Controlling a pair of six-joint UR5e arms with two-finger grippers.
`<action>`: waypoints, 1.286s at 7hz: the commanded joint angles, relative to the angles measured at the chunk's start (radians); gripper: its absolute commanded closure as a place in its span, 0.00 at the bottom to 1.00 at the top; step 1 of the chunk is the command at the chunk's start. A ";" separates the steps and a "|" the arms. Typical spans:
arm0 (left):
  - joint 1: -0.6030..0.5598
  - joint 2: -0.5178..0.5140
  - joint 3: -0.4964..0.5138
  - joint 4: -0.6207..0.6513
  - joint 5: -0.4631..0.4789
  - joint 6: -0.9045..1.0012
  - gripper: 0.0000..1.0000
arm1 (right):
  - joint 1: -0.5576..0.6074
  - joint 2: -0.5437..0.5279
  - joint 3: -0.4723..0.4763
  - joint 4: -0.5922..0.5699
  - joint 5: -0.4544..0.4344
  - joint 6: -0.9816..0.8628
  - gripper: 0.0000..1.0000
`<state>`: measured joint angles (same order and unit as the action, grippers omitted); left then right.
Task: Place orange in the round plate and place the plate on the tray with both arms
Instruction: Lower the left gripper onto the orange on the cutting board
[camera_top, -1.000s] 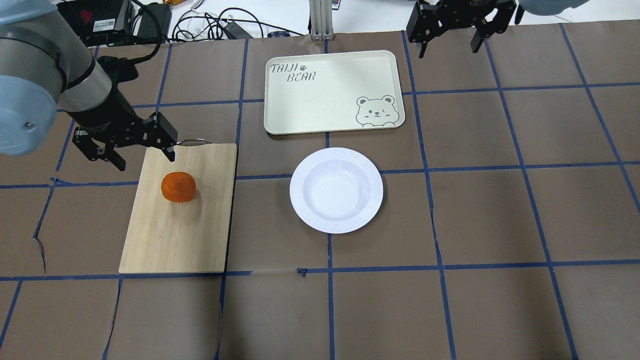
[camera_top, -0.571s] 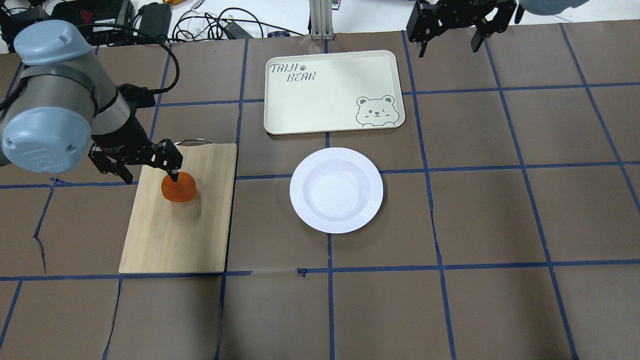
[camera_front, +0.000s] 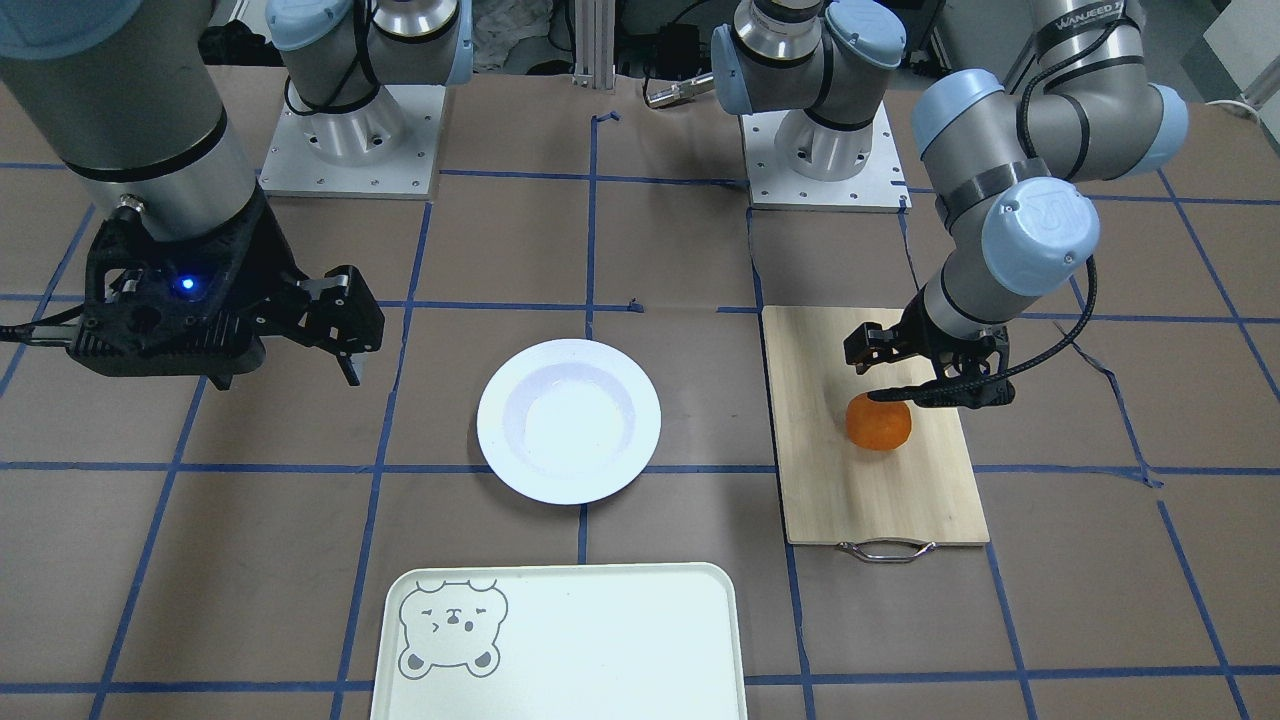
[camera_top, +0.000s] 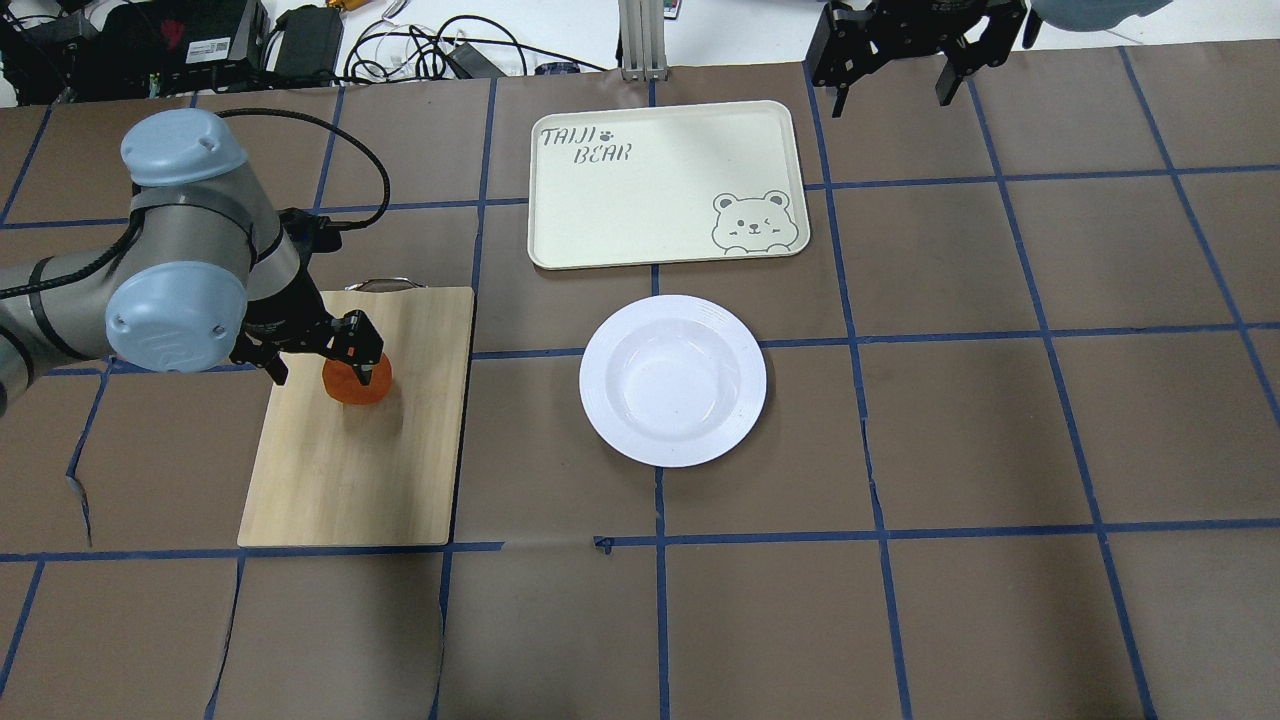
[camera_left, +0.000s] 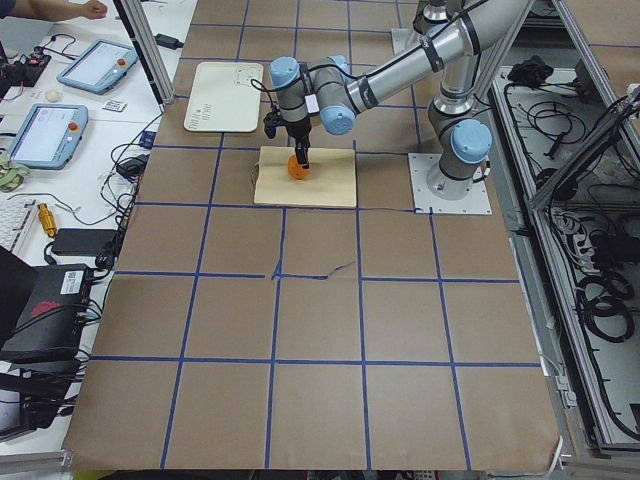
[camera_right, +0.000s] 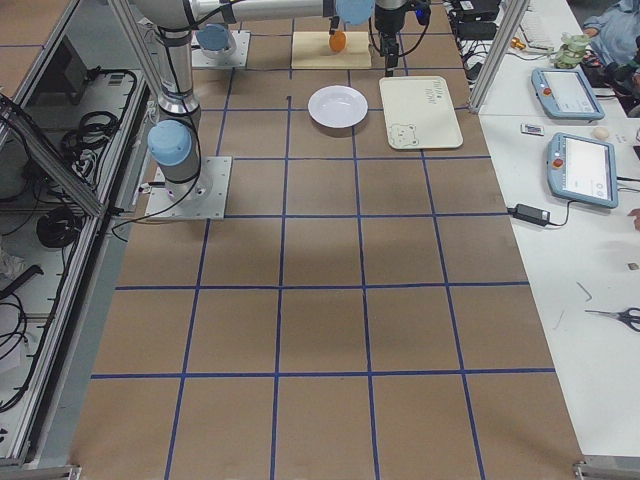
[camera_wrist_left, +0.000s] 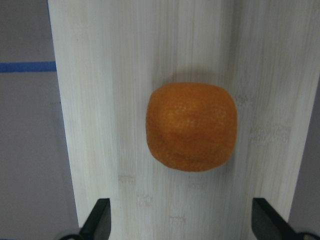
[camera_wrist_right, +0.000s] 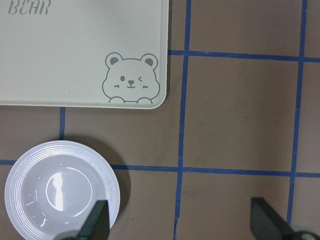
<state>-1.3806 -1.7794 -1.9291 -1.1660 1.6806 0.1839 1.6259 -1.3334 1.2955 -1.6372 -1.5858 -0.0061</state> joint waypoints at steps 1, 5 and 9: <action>0.000 -0.053 -0.002 0.051 -0.005 -0.001 0.00 | 0.000 0.006 0.002 0.002 0.001 -0.003 0.00; 0.000 -0.112 -0.001 0.081 -0.010 -0.004 0.03 | 0.000 0.000 0.002 0.007 -0.005 0.001 0.00; -0.003 -0.117 0.028 0.101 -0.038 -0.064 1.00 | -0.009 -0.001 0.002 0.013 -0.011 0.001 0.00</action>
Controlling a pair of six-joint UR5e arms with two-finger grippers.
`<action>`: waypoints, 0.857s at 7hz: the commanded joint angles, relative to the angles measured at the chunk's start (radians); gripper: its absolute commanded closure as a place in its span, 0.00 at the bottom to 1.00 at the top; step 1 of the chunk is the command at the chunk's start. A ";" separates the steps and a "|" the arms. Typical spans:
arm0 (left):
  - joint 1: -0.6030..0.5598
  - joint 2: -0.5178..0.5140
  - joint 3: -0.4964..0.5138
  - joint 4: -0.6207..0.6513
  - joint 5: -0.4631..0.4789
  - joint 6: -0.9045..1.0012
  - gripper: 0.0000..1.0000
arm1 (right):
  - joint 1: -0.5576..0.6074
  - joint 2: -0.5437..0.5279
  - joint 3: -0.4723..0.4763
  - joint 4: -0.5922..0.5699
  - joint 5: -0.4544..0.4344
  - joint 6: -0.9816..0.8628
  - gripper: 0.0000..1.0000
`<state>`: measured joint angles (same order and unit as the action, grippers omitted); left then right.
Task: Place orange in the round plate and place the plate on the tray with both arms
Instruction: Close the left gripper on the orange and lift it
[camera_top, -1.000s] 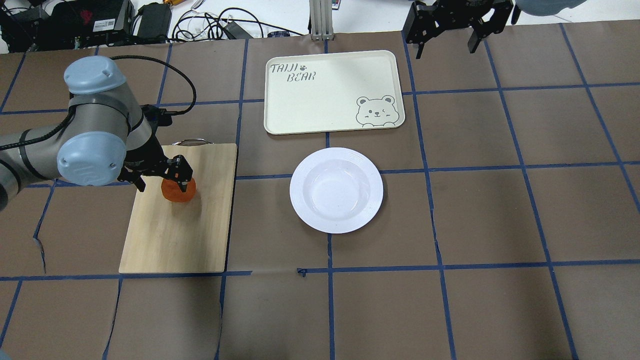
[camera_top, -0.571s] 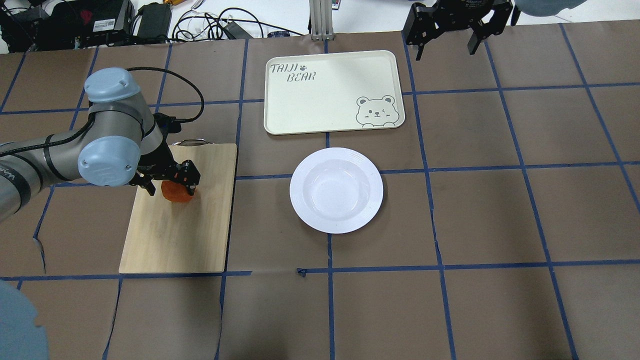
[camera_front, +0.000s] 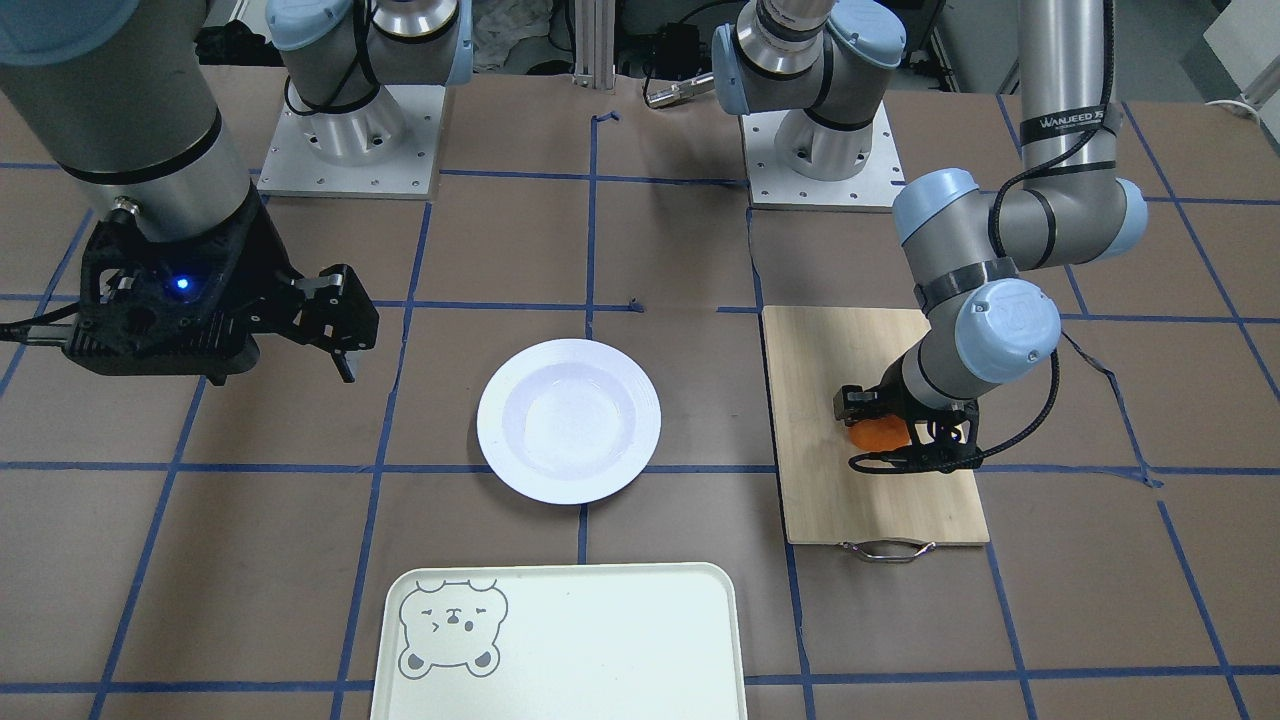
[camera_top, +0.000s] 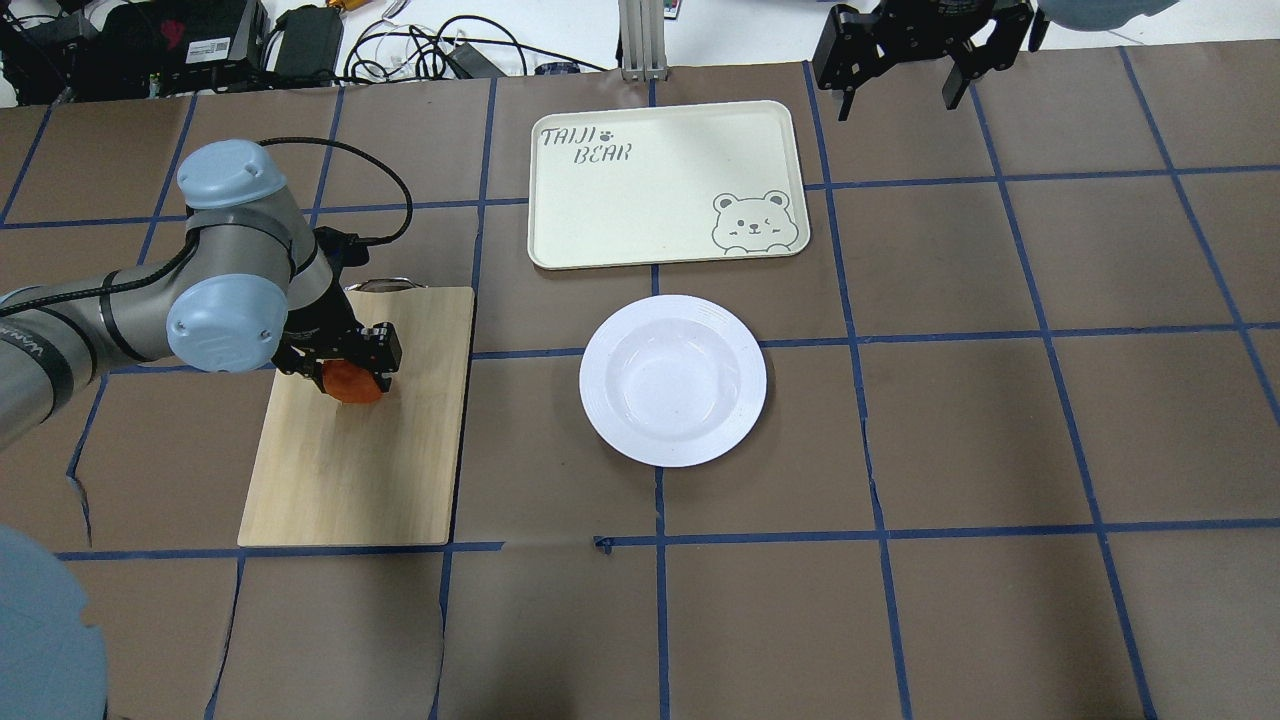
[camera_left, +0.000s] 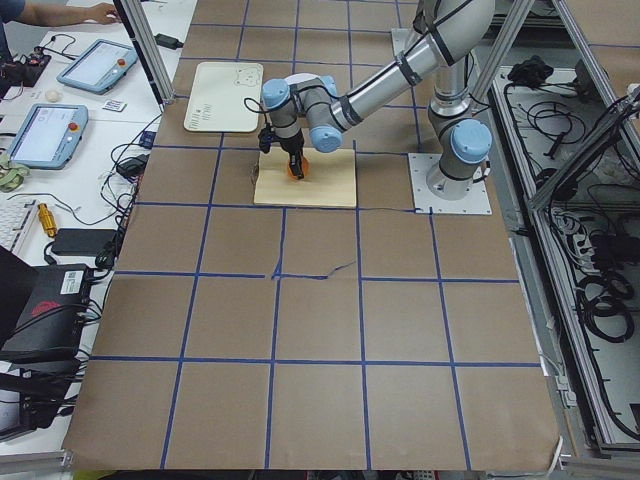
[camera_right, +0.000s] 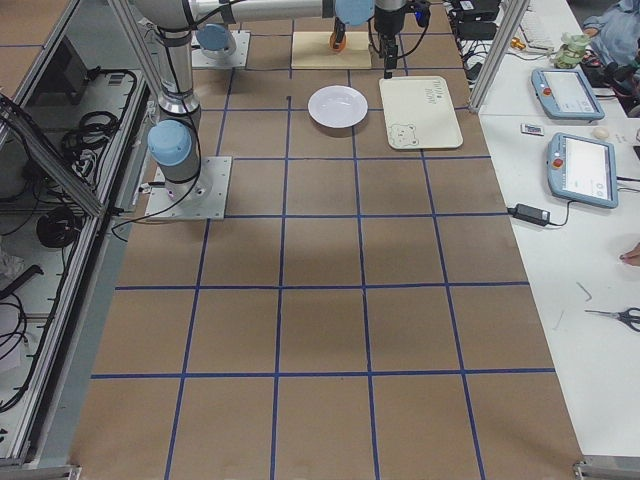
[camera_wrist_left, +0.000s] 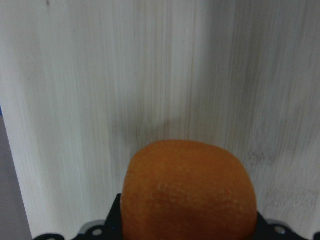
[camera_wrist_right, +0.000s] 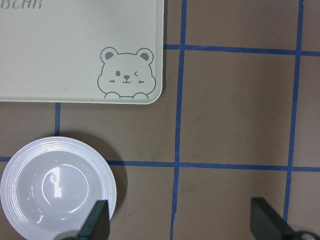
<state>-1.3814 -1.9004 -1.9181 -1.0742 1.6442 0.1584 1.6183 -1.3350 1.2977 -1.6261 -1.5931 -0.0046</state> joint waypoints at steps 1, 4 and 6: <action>-0.017 0.021 0.063 0.002 -0.001 -0.054 1.00 | -0.001 0.000 0.002 0.002 -0.004 0.000 0.00; -0.199 0.005 0.232 -0.046 -0.033 -0.306 1.00 | -0.004 0.000 0.000 0.000 -0.005 0.002 0.00; -0.273 -0.009 0.263 -0.030 -0.138 -0.466 1.00 | -0.005 0.002 0.000 0.000 -0.010 0.002 0.00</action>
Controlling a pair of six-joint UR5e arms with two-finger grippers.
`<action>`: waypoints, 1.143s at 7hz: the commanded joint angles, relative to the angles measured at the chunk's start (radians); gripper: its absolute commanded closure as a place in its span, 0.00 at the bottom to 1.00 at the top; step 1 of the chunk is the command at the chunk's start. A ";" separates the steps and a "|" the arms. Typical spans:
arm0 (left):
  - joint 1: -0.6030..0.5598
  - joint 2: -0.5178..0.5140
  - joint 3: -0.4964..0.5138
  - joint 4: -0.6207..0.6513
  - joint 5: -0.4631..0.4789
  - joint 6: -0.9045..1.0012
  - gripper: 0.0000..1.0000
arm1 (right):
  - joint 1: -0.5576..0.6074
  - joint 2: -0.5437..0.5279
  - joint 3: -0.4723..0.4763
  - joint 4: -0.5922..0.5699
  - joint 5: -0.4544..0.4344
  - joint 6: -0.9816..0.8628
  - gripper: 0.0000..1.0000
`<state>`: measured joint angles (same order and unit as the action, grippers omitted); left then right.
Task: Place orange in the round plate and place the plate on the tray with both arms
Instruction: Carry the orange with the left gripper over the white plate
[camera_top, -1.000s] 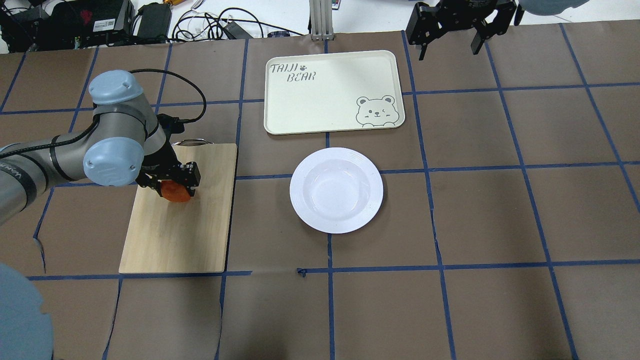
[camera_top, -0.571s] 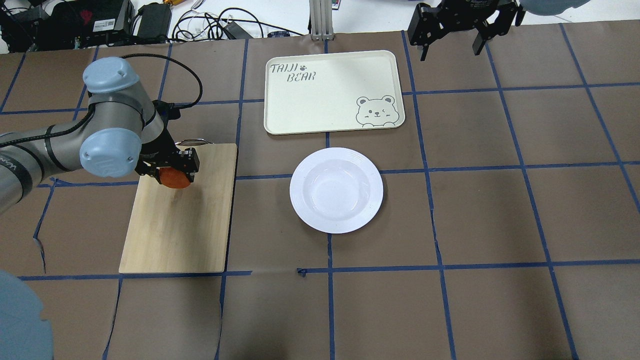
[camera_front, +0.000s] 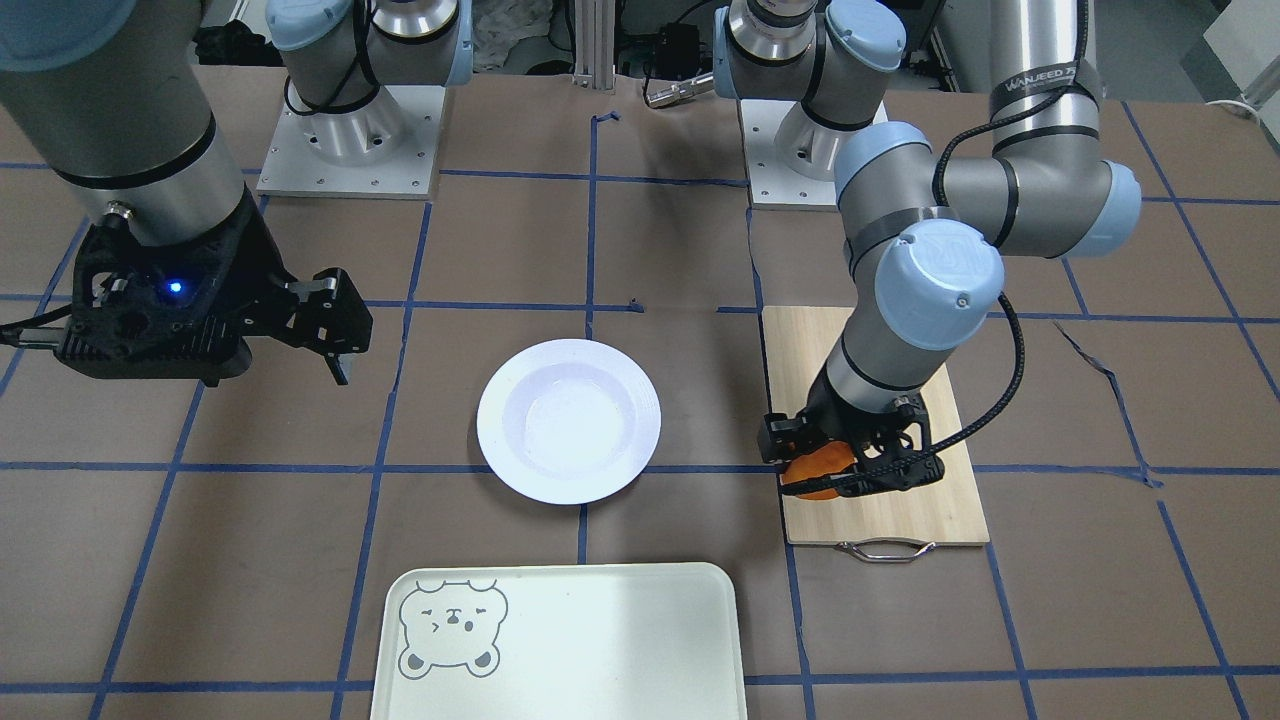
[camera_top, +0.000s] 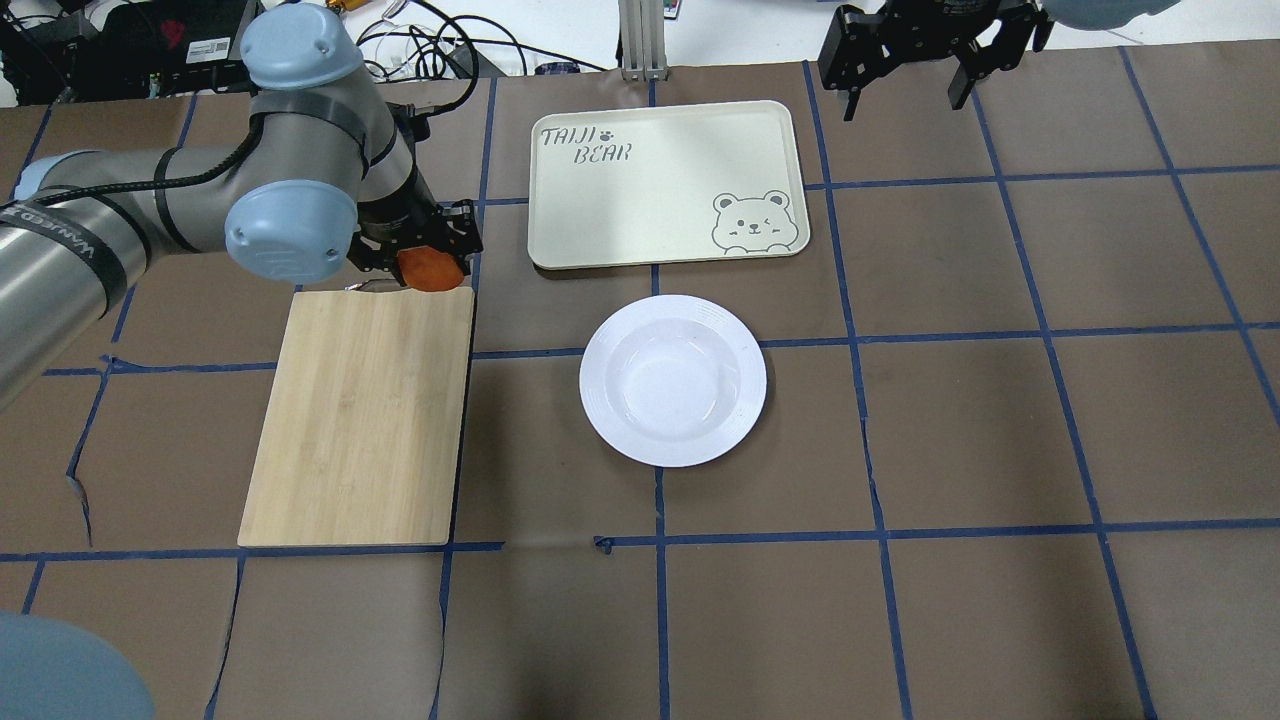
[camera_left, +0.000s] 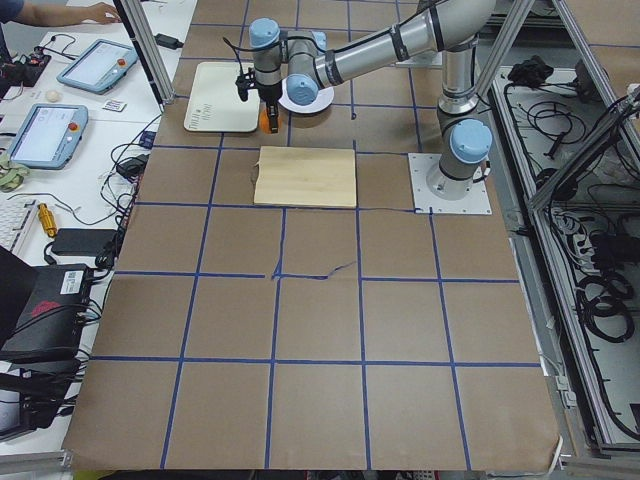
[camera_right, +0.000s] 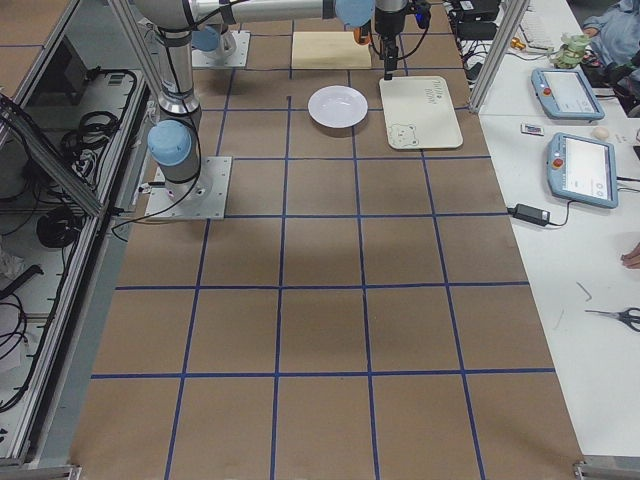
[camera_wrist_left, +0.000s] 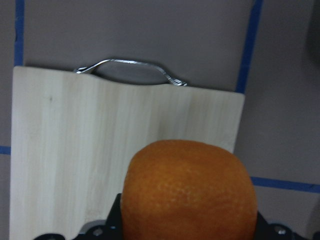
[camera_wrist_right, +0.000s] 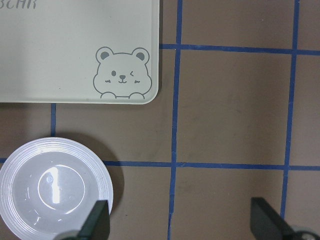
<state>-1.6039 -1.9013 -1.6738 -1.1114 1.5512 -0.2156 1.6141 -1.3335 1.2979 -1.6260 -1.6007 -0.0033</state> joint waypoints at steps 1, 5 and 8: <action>-0.121 -0.034 0.011 0.007 -0.071 -0.155 1.00 | -0.002 0.000 0.001 0.001 -0.004 0.000 0.00; -0.266 -0.117 0.003 0.119 -0.095 -0.303 1.00 | -0.003 -0.001 0.001 0.028 -0.001 0.000 0.00; -0.318 -0.130 -0.021 0.150 -0.115 -0.338 0.96 | -0.003 -0.001 0.035 0.009 -0.002 0.002 0.00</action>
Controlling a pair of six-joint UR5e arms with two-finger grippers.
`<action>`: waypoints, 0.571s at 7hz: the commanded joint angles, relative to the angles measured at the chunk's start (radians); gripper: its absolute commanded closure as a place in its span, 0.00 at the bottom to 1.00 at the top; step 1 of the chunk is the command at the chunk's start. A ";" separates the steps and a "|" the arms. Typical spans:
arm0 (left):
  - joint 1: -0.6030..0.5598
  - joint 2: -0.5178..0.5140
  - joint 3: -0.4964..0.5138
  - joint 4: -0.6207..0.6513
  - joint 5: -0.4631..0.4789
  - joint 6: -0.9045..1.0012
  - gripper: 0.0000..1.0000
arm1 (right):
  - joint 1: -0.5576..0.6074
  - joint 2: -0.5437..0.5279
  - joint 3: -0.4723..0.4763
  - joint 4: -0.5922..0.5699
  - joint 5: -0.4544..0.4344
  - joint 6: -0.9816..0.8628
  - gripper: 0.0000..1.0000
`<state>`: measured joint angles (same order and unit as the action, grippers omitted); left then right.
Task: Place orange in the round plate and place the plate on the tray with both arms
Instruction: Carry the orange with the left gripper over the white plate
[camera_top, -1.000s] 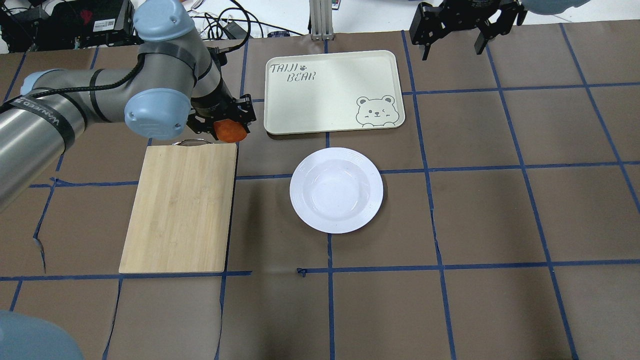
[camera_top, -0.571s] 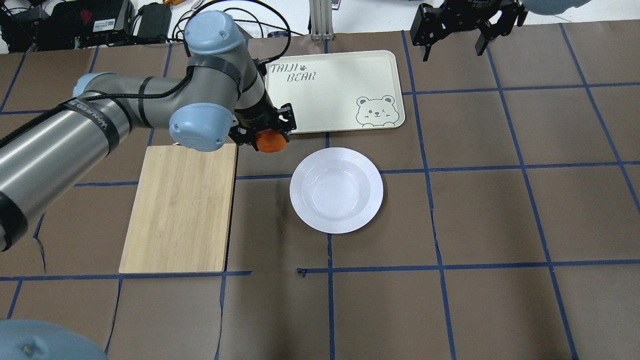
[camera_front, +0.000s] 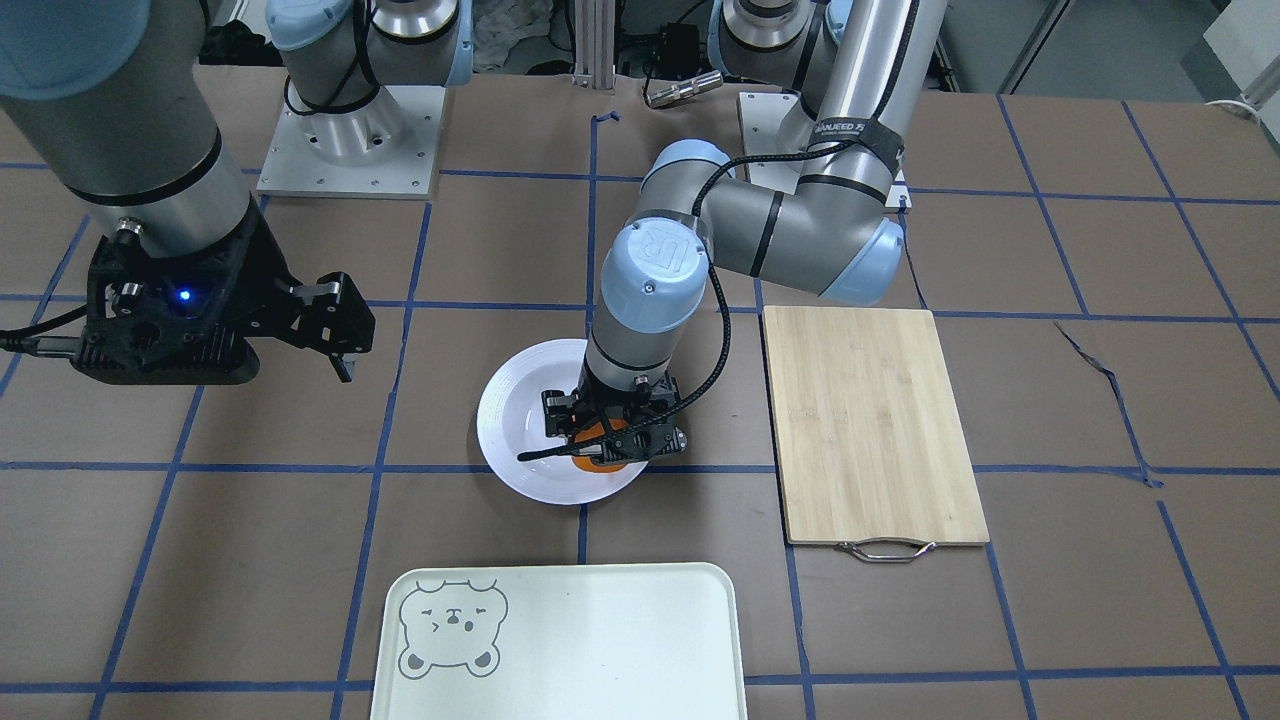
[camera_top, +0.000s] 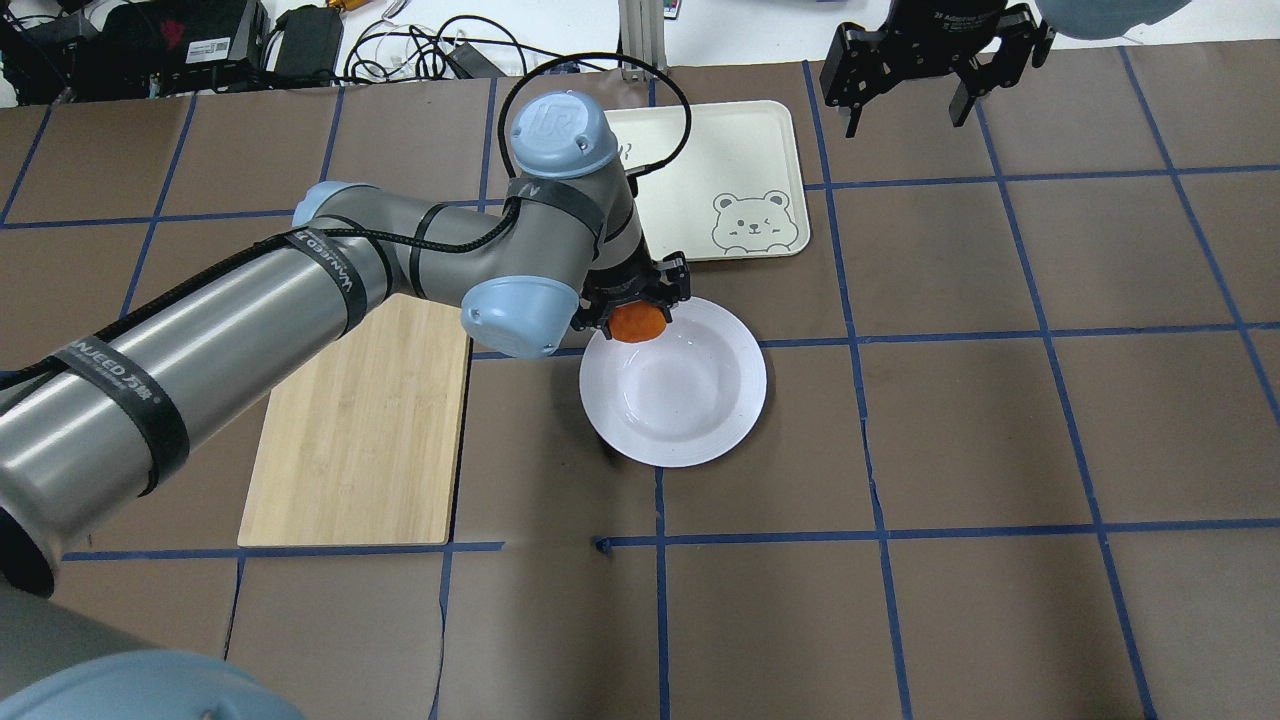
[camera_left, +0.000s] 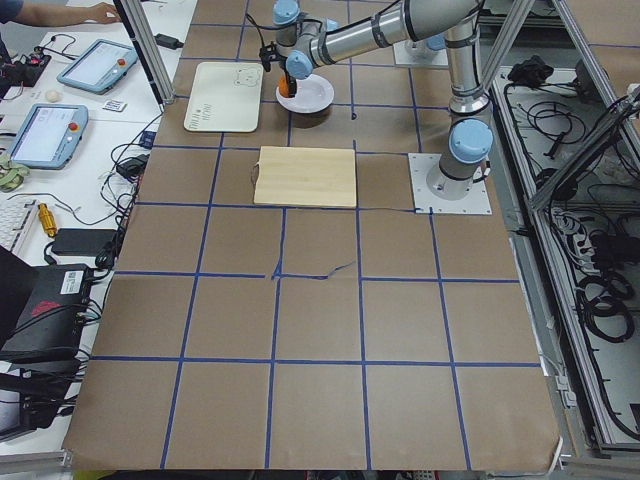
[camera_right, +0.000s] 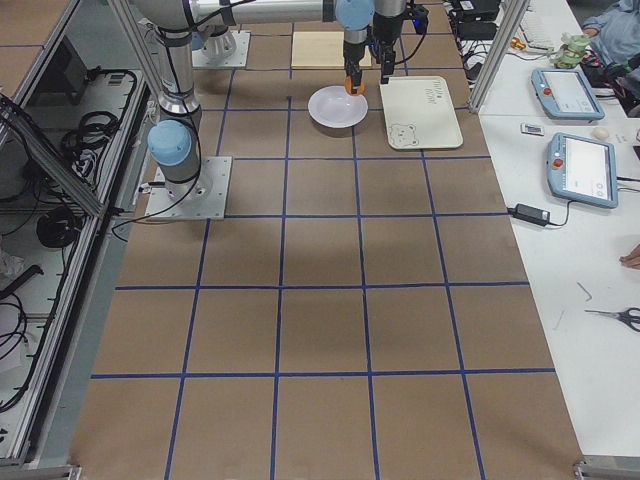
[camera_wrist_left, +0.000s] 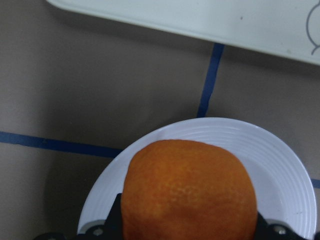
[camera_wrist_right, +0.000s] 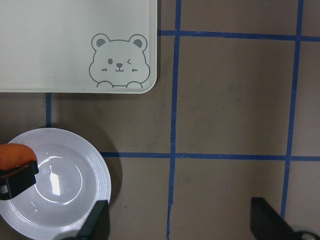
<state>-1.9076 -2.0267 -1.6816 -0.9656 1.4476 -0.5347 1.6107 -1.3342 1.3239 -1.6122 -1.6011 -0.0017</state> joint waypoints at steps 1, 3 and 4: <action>-0.016 -0.006 -0.016 0.004 -0.010 -0.028 0.15 | 0.000 0.000 0.011 -0.002 -0.002 0.000 0.00; -0.019 0.020 -0.012 0.002 -0.010 -0.037 0.00 | 0.000 -0.002 0.011 0.012 0.000 0.000 0.00; -0.018 0.045 -0.007 -0.014 0.002 -0.036 0.00 | 0.000 0.000 0.012 0.014 0.009 0.000 0.00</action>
<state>-1.9250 -2.0090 -1.6933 -0.9663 1.4401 -0.5696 1.6107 -1.3353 1.3348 -1.6018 -1.6000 -0.0015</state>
